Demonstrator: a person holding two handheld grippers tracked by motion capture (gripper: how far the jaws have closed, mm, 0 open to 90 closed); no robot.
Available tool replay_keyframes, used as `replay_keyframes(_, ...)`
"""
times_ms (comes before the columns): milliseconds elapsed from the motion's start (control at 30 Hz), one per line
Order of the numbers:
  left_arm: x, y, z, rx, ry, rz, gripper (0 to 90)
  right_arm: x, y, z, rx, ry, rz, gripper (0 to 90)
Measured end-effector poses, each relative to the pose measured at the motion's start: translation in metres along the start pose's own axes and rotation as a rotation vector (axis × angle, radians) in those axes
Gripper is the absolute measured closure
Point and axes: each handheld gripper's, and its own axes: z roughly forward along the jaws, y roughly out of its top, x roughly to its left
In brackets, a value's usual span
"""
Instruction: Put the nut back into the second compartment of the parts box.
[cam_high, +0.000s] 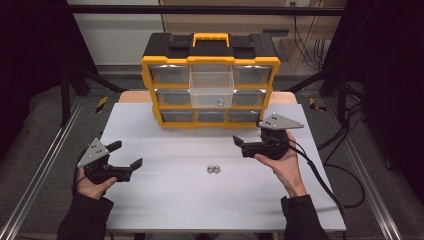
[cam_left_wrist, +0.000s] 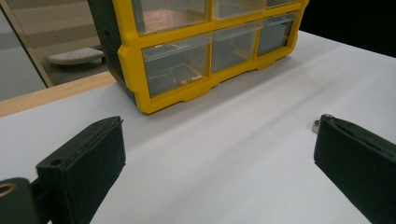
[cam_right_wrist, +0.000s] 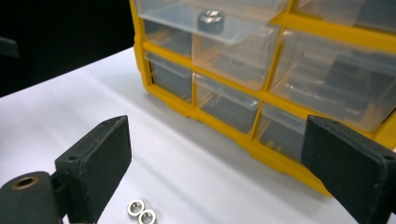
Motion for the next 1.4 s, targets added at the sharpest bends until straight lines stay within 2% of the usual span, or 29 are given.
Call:
replay_keyframes(600,0.000,0.000,0.001,0.003,0.000,0.001,1.4,0.014,-0.035,0.026,0.062,0.056,0.024,10.6)
replay_keyframes(1400,0.000,-0.001,0.001,0.005,0.000,-0.001,1.4,0.033,-0.059,0.055,0.150,0.097,0.004,12.5)
